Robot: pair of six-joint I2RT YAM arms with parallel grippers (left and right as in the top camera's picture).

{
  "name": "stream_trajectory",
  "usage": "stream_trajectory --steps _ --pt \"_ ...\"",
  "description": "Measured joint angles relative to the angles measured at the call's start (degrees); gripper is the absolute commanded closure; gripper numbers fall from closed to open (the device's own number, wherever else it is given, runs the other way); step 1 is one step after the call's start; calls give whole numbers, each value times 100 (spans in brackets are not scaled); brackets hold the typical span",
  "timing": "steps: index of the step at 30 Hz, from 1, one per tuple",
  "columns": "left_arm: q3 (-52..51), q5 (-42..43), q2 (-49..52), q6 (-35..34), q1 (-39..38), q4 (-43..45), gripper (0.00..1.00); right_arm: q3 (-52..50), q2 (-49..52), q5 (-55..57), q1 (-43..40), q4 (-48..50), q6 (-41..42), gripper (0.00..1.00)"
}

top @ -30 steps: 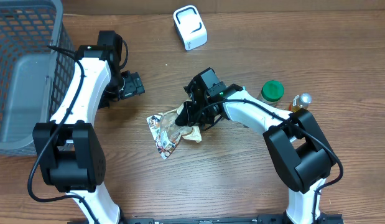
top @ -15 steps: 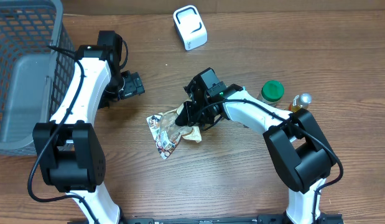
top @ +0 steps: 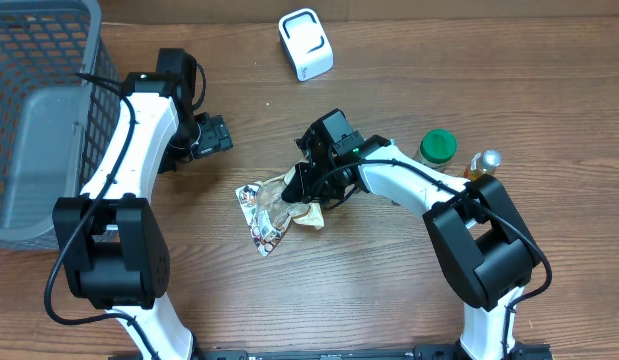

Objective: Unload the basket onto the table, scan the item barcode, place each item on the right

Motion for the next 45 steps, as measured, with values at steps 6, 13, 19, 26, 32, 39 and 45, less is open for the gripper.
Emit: stream_trajectory --steps 6,13,19,26,32,39,45 --pt "0 0 0 0 0 13 0 0 0 -2 0 4 0 96" --pt "0 0 0 0 0 13 0 0 0 -4 0 2 0 96" --pt "0 0 0 0 0 13 1 0 0 -4 0 2 0 96" --pt "0 0 0 0 0 13 1 0 0 -2 0 2 0 96" --pt "0 0 0 0 0 15 0 0 0 -2 0 2 -2 96" --pt "0 0 0 0 0 15 0 0 0 -2 0 2 0 93" --pt "0 0 0 -2 0 15 0 0 0 -2 0 4 0 91"
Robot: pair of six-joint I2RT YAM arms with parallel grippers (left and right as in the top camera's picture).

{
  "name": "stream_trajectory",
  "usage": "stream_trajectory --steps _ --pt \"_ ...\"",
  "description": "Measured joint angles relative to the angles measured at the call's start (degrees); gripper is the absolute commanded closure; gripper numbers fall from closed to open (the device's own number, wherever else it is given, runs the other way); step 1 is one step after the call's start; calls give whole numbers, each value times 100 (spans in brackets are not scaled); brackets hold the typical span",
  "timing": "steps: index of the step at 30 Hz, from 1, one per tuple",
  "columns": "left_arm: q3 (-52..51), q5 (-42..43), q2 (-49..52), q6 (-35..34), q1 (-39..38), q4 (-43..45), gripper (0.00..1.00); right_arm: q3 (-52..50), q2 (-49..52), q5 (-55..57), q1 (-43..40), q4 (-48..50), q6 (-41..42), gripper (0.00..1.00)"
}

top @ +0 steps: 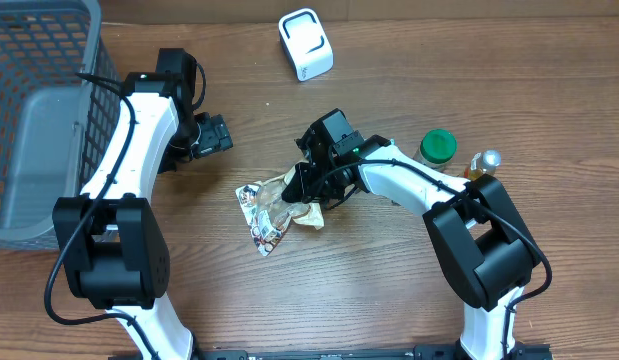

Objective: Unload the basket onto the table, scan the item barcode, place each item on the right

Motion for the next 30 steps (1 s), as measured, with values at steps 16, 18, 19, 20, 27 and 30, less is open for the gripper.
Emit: stream_trajectory --steps 16,18,19,20,27,30 --pt "0 0 0 2 0 2 0 0 0 0 0 0 0 92" --pt "0 0 0 2 0 0 0 0 0 0 0 0 2 92" --pt "0 0 0 2 0 0 1 0 0 0 0 0 -2 92" --pt "0 0 0 2 0 2 1 0 0 0 0 -2 0 93" --pt "0 0 0 2 0 0 0 0 0 0 0 -2 2 96" --pt "0 0 0 2 0 0 0 0 0 -4 0 2 2 96"
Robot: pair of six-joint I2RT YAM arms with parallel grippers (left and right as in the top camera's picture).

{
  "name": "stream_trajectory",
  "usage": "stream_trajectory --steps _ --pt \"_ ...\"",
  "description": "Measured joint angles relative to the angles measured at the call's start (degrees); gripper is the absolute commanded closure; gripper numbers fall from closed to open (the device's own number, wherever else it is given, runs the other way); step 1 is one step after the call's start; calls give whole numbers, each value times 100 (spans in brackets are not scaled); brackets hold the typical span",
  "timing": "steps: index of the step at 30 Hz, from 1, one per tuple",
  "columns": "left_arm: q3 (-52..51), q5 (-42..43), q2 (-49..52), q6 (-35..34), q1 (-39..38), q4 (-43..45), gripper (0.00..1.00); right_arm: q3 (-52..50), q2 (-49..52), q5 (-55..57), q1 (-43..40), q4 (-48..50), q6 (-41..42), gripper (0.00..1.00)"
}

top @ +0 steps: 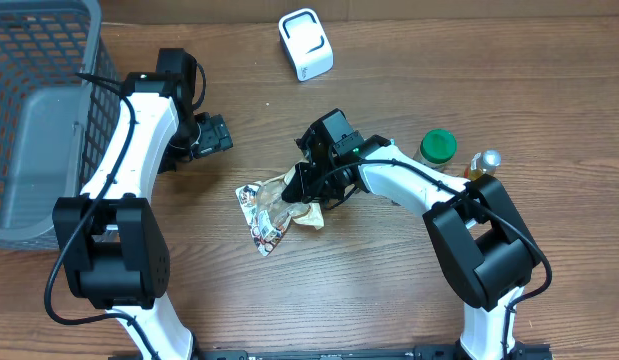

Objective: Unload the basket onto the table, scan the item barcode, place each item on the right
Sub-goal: 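Lift the snack bag up toward the white scanner with the right gripper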

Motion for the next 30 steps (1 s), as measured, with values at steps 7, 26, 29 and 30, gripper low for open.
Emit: stream_trajectory --steps 7,26,29,30 --pt "0 0 0 0 0 0 0 2 -22 -216 -42 -11 -114 96" --pt "0 -2 0 0 0 2 1 1333 -2210 2098 -407 -990 -1589 96" --pt "0 -4 0 0 0 4 0 1550 -2210 2717 -378 -599 -2188 96" --pt "0 -4 0 0 0 2 0 1578 -2210 2927 -367 -417 -2417 96"
